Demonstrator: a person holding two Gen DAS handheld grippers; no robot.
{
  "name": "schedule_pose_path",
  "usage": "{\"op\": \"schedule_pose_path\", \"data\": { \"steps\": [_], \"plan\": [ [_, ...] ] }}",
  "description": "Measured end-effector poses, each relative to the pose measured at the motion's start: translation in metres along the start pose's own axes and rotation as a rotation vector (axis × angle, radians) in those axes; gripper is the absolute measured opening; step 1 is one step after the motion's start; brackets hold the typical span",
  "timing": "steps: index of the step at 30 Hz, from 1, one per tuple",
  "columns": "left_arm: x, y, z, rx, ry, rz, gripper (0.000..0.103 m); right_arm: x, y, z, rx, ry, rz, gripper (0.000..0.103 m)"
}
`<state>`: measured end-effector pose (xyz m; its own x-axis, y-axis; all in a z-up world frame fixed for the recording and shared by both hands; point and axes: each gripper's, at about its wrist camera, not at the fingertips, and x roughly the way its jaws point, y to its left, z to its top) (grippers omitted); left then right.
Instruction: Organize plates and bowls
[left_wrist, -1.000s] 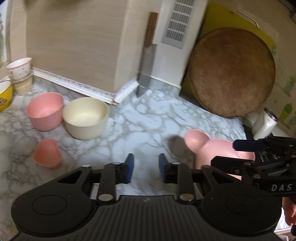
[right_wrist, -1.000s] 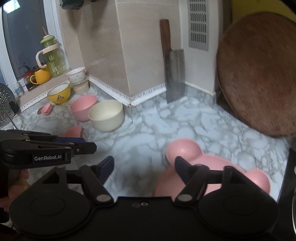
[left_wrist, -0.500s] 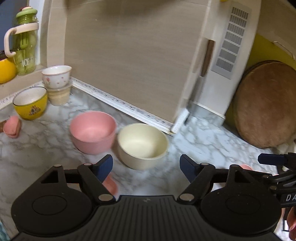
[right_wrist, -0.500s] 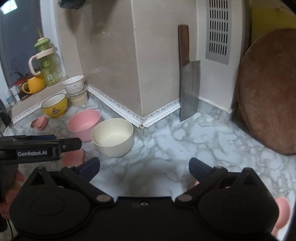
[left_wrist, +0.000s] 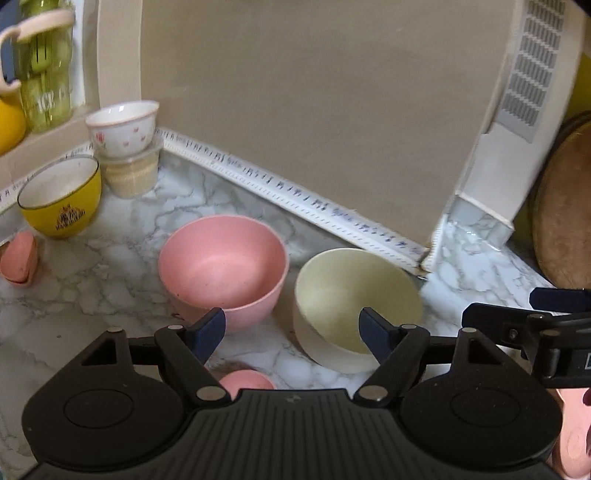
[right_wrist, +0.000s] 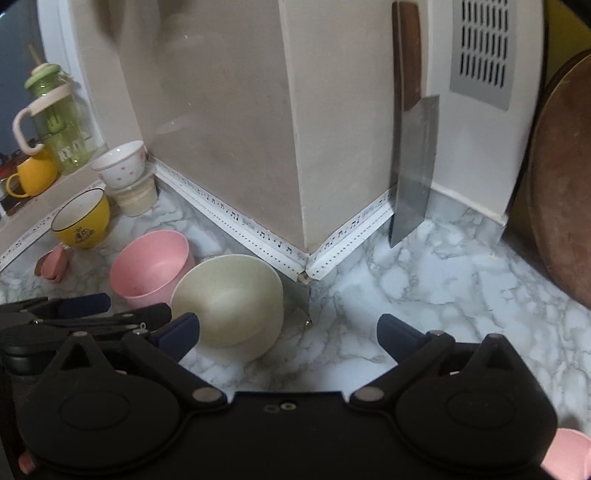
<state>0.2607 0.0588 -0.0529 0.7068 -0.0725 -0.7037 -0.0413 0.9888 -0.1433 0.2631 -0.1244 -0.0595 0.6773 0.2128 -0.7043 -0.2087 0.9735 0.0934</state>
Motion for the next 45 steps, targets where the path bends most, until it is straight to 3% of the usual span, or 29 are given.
{"op": "schedule_pose_path", "data": {
  "steps": [4, 8, 13, 16, 20, 29, 45],
  "plan": [
    [0.018, 0.005, 0.003, -0.015, 0.027, 0.007, 0.079, 0.022, -0.002, 0.007, 0.029, 0.038, 0.009, 0.100],
    [0.029, 0.004, 0.003, -0.018, 0.062, 0.006, 0.078, 0.042, -0.006, 0.010, 0.055, 0.089, 0.010, 0.086],
    [0.038, 0.005, 0.005, -0.051, 0.116, -0.004, 0.052, 0.054, -0.010, 0.012, 0.090, 0.122, 0.037, 0.074],
    [0.039, 0.001, 0.005, -0.034, 0.125, -0.036, 0.045, 0.057, -0.011, 0.013, 0.097, 0.135, 0.052, 0.064],
    [0.046, 0.004, 0.007, -0.083, 0.147, -0.051, 0.034, 0.065, -0.008, 0.013, 0.101, 0.163, 0.065, 0.046],
    [0.053, 0.001, 0.011, -0.084, 0.164, -0.068, 0.016, 0.070, 0.000, 0.008, 0.083, 0.193, 0.071, 0.020],
    [0.012, -0.015, -0.001, -0.079, 0.174, -0.079, 0.013, 0.024, -0.004, -0.010, 0.080, 0.202, 0.059, 0.017]
  ]
}}
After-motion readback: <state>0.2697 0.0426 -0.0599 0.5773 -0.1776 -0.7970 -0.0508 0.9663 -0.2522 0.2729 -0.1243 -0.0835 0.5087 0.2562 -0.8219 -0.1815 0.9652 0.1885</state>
